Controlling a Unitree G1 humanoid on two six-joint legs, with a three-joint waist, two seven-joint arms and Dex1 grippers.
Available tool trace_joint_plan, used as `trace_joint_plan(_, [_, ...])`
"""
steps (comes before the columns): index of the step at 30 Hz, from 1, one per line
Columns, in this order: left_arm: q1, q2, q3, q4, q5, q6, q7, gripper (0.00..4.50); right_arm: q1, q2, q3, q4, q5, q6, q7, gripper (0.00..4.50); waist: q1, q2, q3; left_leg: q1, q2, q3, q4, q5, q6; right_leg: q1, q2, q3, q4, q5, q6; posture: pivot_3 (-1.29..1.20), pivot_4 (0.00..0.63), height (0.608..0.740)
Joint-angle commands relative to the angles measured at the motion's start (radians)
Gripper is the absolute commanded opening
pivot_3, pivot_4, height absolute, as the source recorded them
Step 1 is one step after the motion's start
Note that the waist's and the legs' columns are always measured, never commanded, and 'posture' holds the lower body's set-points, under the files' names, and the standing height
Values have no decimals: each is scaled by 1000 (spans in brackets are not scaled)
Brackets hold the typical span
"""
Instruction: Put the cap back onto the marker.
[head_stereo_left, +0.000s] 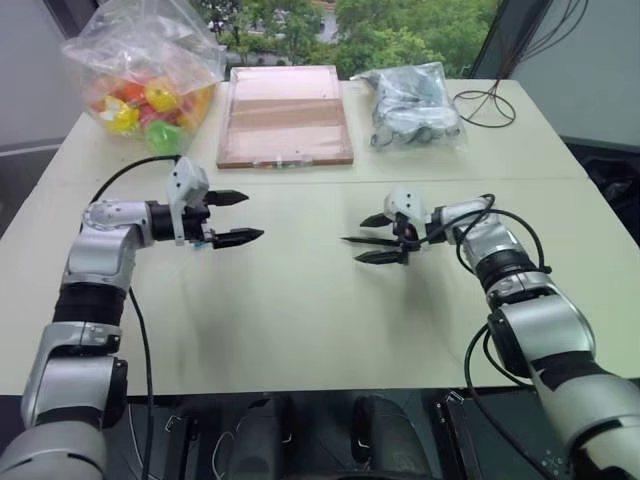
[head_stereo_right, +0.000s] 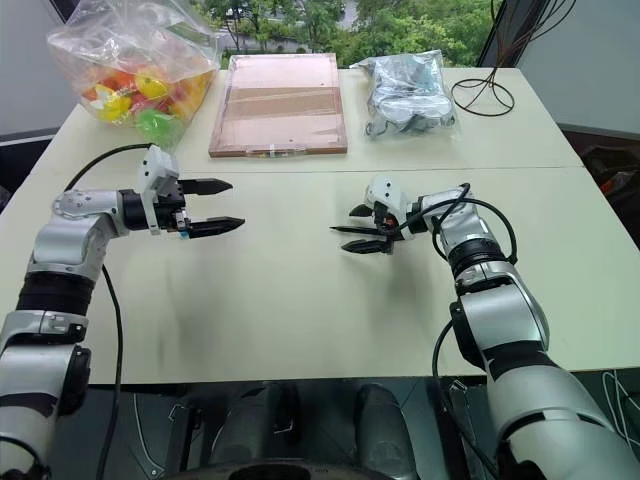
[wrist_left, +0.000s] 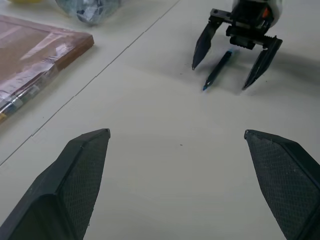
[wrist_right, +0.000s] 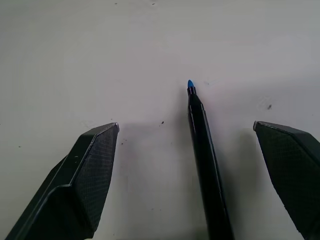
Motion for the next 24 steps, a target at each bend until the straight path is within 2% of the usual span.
trace_joint_plan(1, [6,6,39,-56,-27,14,20,4500,-28,1,-23,13,-5,-16,-5,4463,1,0,0,0,0,0,0,0,0,0,0,0,0,0,0,0,150,740])
trace_joint_plan(5, [20,5,42,-82,-30,27,32,4500,-28,7,-18,26,-20,-25,-7,4463,0,0,0,0,0,0,0,0,0,0,0,0,0,0,0,0,150,740])
trace_joint_plan(9, [27,6,46,-94,-37,32,47,4500,-32,9,-16,33,-32,-27,2,2679,-1,0,0,0,0,0,0,0,0,0,0,0,0,0,0,0,150,740])
trace_joint_plan(14, [46,2,51,-141,-50,50,69,4500,-29,3,-12,32,-49,-35,18,45,-1,0,0,0,0,0,0,0,0,0,0,0,0,0,0,0,150,740])
trace_joint_plan(24, [108,56,109,-166,-58,55,120,4500,-56,-20,-29,-17,-46,-46,19,45,-1,0,0,1,0,0,0,0,0,0,0,0,0,0,0,0,150,740])
